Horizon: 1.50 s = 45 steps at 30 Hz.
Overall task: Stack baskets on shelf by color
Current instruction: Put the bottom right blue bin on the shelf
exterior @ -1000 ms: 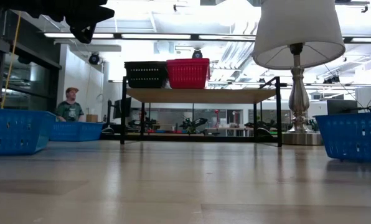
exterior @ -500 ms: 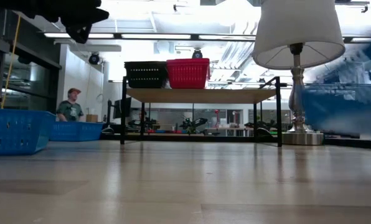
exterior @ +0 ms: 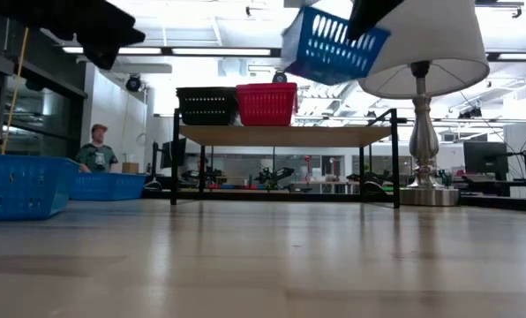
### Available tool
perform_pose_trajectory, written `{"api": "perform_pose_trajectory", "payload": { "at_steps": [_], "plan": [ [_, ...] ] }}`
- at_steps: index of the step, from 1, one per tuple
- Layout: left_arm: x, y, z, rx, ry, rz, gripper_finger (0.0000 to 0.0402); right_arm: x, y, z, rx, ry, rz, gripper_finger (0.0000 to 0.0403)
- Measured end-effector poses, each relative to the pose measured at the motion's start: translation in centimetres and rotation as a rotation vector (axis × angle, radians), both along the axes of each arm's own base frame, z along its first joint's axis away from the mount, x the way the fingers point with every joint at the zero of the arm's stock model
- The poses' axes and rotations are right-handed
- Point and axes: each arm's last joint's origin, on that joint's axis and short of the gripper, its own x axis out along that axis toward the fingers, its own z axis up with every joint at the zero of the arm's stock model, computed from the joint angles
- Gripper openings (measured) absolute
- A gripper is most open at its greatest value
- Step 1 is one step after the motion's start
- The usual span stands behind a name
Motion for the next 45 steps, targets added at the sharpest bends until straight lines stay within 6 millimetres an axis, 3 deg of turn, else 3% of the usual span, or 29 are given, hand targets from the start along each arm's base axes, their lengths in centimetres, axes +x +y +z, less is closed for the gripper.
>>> {"api": "perform_pose_trajectory", "payload": {
  "at_steps": [7, 21, 35, 45],
  "plan": [
    [-0.1, 0.1, -0.2, -0.014, 0.023, 0.03, 0.0129, 0.3, -5.8, 0.0, -0.064, 0.167, -0.151, 0.0001],
    [0.6, 0.0, -0.9, -0.055, 0.064, 0.044, 0.0129, 1.1, -13.6, -0.1, -0.022, 0.284, -0.278, 0.0],
    [1.1, -0.1, -1.3, -0.053, 0.092, 0.047, 0.0129, 1.8, -18.5, -0.1, 0.096, 0.226, -0.308, 0.0],
    [1.1, -0.1, -1.3, -0.051, 0.085, 0.046, 0.0129, 2.1, -20.3, -0.1, 0.146, 0.183, -0.303, 0.0]
  ]
}}
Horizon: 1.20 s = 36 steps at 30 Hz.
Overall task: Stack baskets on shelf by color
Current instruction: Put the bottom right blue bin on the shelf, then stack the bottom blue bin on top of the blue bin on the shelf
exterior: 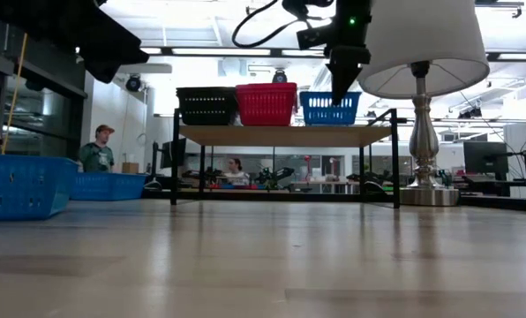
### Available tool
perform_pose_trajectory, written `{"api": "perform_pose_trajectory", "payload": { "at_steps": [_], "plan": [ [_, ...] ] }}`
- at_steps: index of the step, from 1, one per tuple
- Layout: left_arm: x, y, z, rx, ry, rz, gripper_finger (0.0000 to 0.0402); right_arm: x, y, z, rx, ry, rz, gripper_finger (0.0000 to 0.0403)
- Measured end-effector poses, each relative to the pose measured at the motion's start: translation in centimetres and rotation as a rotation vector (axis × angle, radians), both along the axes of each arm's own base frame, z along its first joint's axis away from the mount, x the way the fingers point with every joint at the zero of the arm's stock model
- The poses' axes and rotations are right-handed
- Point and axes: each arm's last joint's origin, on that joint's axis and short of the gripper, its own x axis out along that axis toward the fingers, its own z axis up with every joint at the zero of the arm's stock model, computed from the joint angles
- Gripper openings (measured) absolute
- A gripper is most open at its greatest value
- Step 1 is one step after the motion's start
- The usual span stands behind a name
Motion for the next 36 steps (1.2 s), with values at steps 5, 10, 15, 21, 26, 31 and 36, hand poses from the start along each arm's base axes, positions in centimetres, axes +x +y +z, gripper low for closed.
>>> {"api": "perform_pose_trajectory", "payload": {
  "at_steps": [5, 10, 15, 21, 26, 31, 36],
  "plan": [
    [0.0, 0.0, 0.0, -0.001, 0.0, 0.0, 0.0129, -0.1, -0.2, 0.0, 0.028, -0.002, -0.002, 0.0],
    [0.0, 0.0, 0.0, 0.0, -0.001, 0.0, 0.0129, -0.1, -0.3, 0.0, 0.023, -0.001, -0.004, 0.0002],
    [0.0, 0.0, 0.1, -0.001, -0.008, 0.0, 0.0129, -0.1, -0.3, 0.0, 0.024, -0.001, -0.005, 0.003],
    [0.0, 0.0, 0.1, -0.001, -0.009, 0.0, 0.0129, -0.2, -0.2, -0.1, 0.026, 0.001, -0.027, 0.0087],
    [0.0, 0.0, 0.1, -0.001, -0.009, -0.001, 0.0129, -0.9, -0.1, 0.1, 0.01, 0.045, -0.049, 0.0121],
    [0.0, 0.0, 0.1, 0.0, -0.008, 0.001, 0.0129, -2.3, 0.2, 1.5, 0.022, 0.011, -0.091, 0.0133],
    [0.0, 0.1, 0.1, 0.009, -0.009, 0.027, 0.0129, -4.1, 1.0, 4.0, 0.033, -0.116, -0.131, 0.0133]
  ]
}}
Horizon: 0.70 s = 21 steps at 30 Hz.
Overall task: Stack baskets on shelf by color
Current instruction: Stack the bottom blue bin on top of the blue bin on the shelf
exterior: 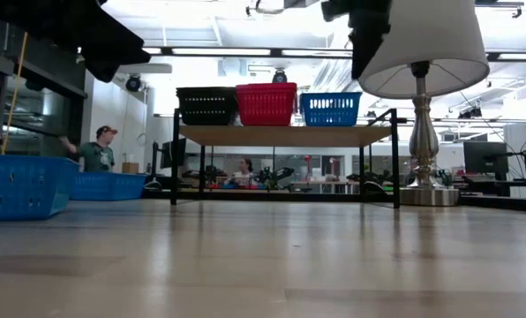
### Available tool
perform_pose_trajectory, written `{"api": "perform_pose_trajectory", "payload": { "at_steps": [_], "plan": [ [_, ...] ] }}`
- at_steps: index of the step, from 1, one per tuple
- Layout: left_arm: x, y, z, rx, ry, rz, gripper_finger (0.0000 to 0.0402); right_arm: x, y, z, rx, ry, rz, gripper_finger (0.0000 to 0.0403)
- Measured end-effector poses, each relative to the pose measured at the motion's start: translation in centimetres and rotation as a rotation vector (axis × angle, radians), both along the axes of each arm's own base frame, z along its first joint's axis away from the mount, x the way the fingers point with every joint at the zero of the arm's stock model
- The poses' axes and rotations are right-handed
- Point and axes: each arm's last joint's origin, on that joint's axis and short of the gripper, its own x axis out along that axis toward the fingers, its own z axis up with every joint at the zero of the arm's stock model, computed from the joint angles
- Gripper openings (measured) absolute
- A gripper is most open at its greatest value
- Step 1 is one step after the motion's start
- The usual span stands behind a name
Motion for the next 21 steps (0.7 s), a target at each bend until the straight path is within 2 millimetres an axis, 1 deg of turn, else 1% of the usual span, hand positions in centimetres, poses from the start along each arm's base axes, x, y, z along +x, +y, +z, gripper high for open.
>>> {"api": "perform_pose_trajectory", "payload": {
  "at_steps": [5, 8, 11, 14, 16, 18, 21],
  "plan": [
    [0.0, 0.0, 0.0, 0.004, -0.001, 0.012, 0.0129, -1.6, 2.0, 2.5, 0.077, -0.179, 0.027, 0.0133],
    [0.0, 0.0, 0.0, 0.004, -0.001, 0.012, 0.0129, -2.2, 3.7, 3.7, 0.157, -0.281, 0.071, 0.0133],
    [0.0, 0.0, 0.0, 0.004, 0.0, 0.012, 0.0129, -2.3, 6.0, 4.2, 0.241, -0.337, 0.129, 0.0133],
    [0.0, 0.0, 0.0, 0.003, 0.0, 0.011, 0.0129, -2.2, 8.6, 4.3, 0.323, -0.363, 0.193, 0.0133],
    [0.0, 0.0, 0.0, 0.0, 0.0, 0.009, 0.0129, -2.1, 10.4, 4.0, 0.356, -0.374, 0.228, 0.0133],
    [0.0, 0.0, 0.0, -0.014, -0.002, 0.01, 0.0129, -2.0, 12.0, 3.3, 0.373, -0.374, 0.251, 0.0133],
    [0.0, 0.0, 0.0, -0.047, -0.005, 0.009, 0.0129, -2.0, 14.1, 1.4, 0.375, -0.374, 0.244, 0.0133]
  ]
}}
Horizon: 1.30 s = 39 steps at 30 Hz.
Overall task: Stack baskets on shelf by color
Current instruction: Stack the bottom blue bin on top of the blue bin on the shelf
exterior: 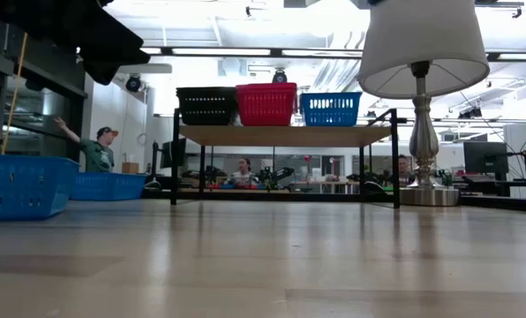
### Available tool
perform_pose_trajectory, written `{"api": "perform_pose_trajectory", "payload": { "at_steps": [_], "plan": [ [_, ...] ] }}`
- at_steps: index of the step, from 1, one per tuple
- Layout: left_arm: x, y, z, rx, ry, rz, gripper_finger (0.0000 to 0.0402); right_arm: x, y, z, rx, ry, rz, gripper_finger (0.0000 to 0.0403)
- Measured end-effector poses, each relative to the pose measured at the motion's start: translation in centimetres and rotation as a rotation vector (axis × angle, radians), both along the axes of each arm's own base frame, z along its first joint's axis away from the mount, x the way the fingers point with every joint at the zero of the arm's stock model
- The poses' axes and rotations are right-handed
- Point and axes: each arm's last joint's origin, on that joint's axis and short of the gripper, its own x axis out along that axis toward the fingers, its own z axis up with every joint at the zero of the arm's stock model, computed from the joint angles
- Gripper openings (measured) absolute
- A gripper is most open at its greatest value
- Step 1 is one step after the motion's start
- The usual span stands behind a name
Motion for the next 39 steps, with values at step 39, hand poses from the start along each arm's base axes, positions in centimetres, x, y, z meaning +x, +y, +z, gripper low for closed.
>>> {"api": "perform_pose_trajectory", "payload": {
  "at_steps": [39],
  "plan": [
    [1.4, -8.9, 1.7, 0.222, 0.699, -0.505, 0.0129, -0.3, 4.2, -13.8, 0.115, -0.074, 0.103, 0.0133]
  ]
}}
